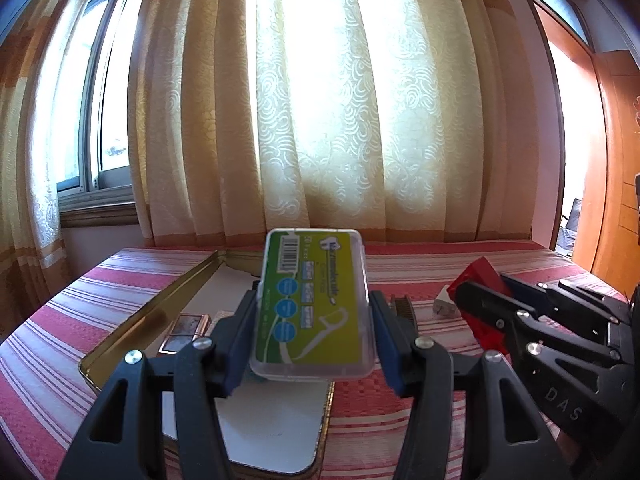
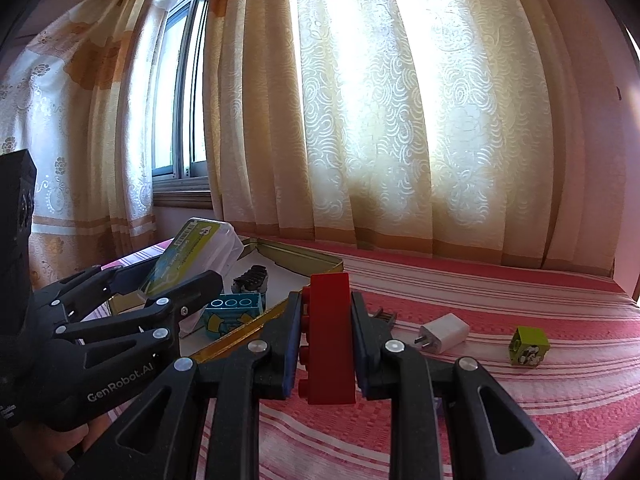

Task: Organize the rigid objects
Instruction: 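Carry the floss box with left gripper while right carries the red brick toward the tin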

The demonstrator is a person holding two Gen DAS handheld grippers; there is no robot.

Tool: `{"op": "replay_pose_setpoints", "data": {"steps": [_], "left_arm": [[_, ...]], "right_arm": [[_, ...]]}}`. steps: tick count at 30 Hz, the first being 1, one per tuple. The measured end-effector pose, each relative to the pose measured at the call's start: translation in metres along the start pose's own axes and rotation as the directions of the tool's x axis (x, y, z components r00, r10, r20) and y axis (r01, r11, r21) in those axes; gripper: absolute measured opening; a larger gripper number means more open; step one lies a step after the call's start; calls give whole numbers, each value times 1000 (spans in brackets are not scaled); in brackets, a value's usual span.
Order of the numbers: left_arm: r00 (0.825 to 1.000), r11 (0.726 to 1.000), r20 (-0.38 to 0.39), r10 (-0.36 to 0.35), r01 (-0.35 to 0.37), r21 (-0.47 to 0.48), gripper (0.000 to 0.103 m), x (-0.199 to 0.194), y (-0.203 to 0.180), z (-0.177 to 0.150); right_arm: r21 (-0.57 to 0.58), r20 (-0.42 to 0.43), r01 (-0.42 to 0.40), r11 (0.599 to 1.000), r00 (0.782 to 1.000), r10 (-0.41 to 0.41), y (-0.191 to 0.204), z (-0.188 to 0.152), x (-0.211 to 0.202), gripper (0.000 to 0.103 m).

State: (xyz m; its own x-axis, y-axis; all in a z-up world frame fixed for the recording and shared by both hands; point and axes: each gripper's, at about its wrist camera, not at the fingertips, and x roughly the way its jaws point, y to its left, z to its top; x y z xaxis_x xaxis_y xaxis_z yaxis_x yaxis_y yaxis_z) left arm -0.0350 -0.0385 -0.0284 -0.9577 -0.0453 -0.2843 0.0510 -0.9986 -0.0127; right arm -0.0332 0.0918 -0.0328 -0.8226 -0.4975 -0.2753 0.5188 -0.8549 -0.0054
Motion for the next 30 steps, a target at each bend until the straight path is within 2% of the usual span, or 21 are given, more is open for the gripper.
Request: {"op": "replay_pose_setpoints", "data": {"steps": [30], "left_arm": [[999, 999, -10, 39, -39, -37, 54, -7, 33, -2]], "right_arm": [[-21, -28, -58, 998, 998, 58, 31, 4, 17, 25]]}}
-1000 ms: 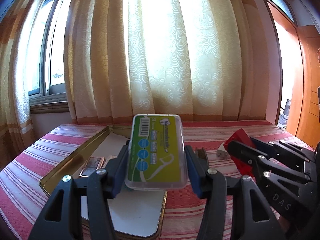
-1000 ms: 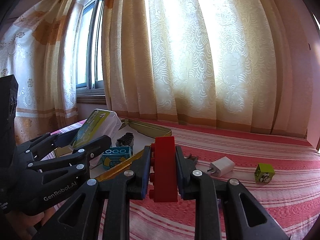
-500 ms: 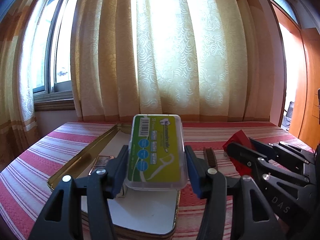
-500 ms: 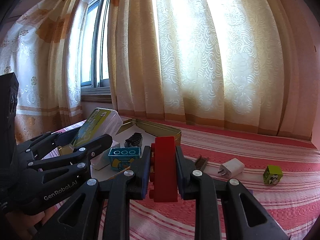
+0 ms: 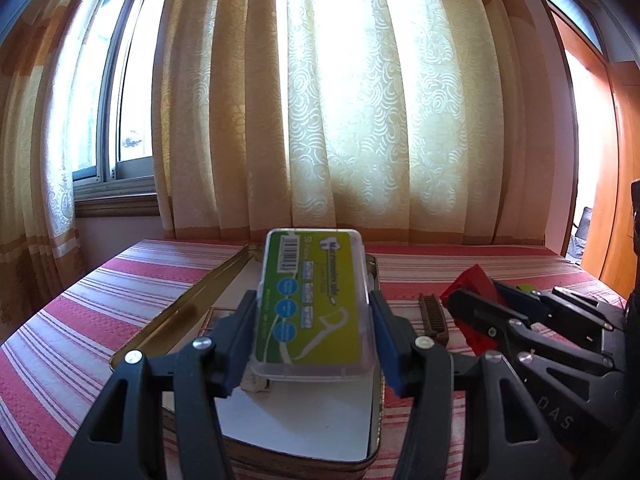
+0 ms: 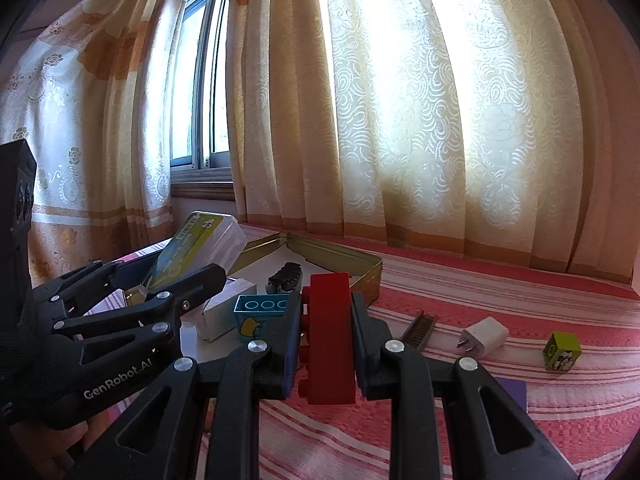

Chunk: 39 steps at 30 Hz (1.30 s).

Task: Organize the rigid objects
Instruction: 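Carry the floss box with left gripper while right carries the red brick toward the tin, then lower the floss box into the tin and open left gripper while right releases the red brick there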

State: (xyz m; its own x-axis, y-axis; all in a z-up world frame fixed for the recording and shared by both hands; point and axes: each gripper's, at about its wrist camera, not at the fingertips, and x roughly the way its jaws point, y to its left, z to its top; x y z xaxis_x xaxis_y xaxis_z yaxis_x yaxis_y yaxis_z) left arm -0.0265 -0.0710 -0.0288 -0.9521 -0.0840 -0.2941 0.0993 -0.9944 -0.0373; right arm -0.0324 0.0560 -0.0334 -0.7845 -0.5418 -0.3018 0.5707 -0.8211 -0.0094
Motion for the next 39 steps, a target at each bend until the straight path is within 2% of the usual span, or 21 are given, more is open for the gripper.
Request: {"op": "replay_pose_setpoints", "data": {"steps": [20, 33, 39], "left_arm": [[999, 1000, -44, 0, -1, -26, 54, 7, 17, -1], [998, 999, -63, 24, -27, -47, 54, 10, 43, -2], [994, 998, -102, 48, -51, -30, 54, 20, 57, 0]], "right_arm": [[-20, -28, -40, 999, 999, 39, 16, 4, 16, 25], [-9, -72, -74, 997, 995, 73, 25, 7, 35, 25], [17, -102, -104, 994, 989, 105, 24, 11, 48, 25]]}}
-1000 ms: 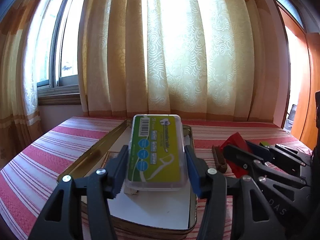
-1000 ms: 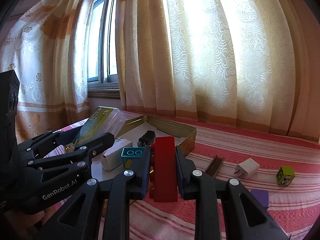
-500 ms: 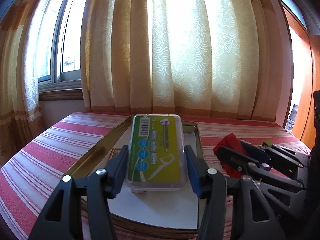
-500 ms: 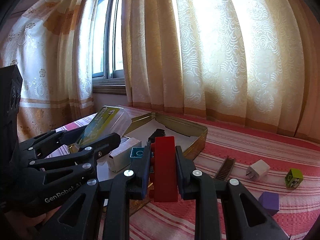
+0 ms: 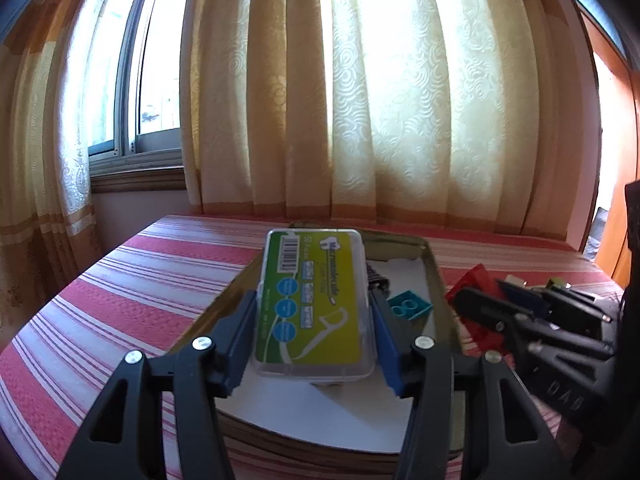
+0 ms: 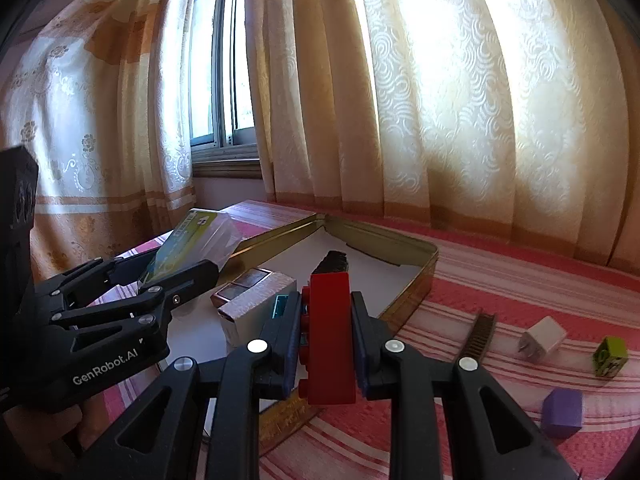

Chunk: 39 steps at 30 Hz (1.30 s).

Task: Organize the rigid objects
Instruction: 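Lower the floss box into the tin and open left gripper while right releases the red brick there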

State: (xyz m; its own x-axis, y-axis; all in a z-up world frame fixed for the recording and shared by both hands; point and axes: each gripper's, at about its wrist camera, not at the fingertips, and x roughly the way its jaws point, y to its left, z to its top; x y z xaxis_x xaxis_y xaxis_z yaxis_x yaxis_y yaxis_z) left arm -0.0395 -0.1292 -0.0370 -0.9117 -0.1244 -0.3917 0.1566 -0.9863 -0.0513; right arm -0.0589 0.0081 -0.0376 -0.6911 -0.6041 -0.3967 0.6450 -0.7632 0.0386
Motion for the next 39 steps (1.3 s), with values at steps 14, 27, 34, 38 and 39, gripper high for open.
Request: {"op": "replay_pose_setpoints", "data": {"steps": [14, 27, 34, 38, 39], "left_arm": [[984, 1000, -177, -26, 23, -18, 54, 52, 29, 22], [986, 997, -153, 70, -76, -33, 102, 46, 42, 20], [994, 1000, -109, 10, -12, -17, 103, 23, 9, 27], [992, 997, -104, -67, 70, 28, 103, 19, -34, 26], [991, 995, -109, -83, 88, 39, 103, 20, -43, 26]], "right_arm": [[63, -129, -88, 994, 987, 96, 8, 41, 64, 25], [126, -138, -109, 986, 982, 127, 0, 44, 86, 71], [125, -78, -49, 991, 995, 60, -35, 36, 32, 74], [138, -77, 68, 988, 995, -58, -74, 21, -3, 74], [144, -81, 107, 984, 992, -96, -85, 17, -11, 74]]}}
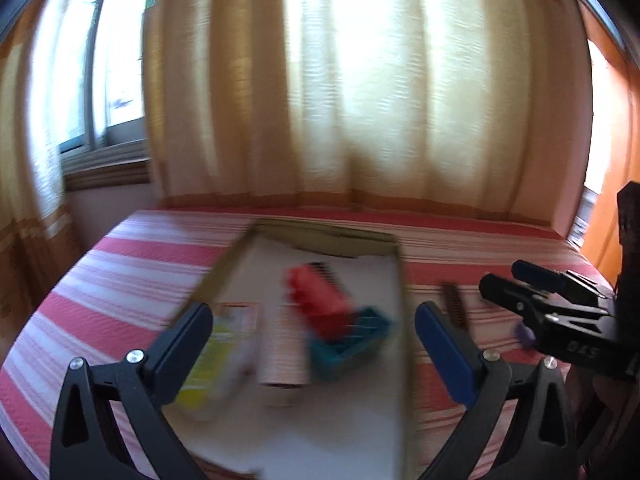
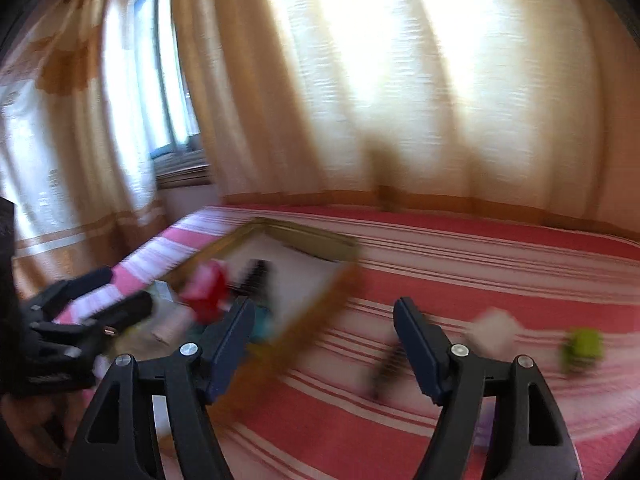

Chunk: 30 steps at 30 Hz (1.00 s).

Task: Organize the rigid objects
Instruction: 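Lower the floss box into the tin and open left gripper while right releases the red brick there, then grasp the brown comb with left gripper while right grasps the purple block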

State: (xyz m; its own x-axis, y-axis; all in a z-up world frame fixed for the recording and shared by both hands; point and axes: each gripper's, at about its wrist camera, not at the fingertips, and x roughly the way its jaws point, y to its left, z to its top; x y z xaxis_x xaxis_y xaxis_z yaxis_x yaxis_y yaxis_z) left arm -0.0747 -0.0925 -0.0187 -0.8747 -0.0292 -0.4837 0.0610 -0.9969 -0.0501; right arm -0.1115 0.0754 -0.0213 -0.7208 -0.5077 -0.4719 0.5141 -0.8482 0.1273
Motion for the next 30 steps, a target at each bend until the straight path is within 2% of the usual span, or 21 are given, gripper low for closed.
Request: {"op": "replay_pose_setpoints", "data": {"steps": [6, 9, 14, 24, 25, 26, 28, 30], "left_arm": [[990, 988, -76, -118, 125, 88, 103, 25, -76, -6], [988, 983, -106, -113, 127, 135, 102, 38, -102, -9], [982, 981, -167, -92, 118, 153, 102, 62, -116, -9], [981, 982, -180, -76, 105, 156, 102, 69, -117, -10], [981, 982, -179, -76, 105, 160, 102, 70, -118, -10], [981, 982, -179, -72, 101, 162, 102, 70, -119, -10], [980, 981, -184, -74, 105, 163, 101, 72, -119, -9], [979, 979, -183, -85, 116, 168, 98, 71, -120, -6]], "right_arm": [[142, -29, 182, 973, 983, -180, -78, -23, -29, 74], [190, -70, 233, 954, 972, -224, -104, -32, -29, 74], [200, -134, 225, 954, 970, -201, -113, -36, -17, 74], [183, -244, 197, 963, 958, -149, -111, -38, 3, 74], [166, -262, 199, 966, 953, -152, -108, -39, 6, 72], [154, -280, 195, 969, 949, -146, -106, -40, 10, 61], [153, -313, 184, 971, 941, -129, -107, -43, 15, 47], [172, -308, 167, 971, 945, -108, -111, -45, 12, 45]]}}
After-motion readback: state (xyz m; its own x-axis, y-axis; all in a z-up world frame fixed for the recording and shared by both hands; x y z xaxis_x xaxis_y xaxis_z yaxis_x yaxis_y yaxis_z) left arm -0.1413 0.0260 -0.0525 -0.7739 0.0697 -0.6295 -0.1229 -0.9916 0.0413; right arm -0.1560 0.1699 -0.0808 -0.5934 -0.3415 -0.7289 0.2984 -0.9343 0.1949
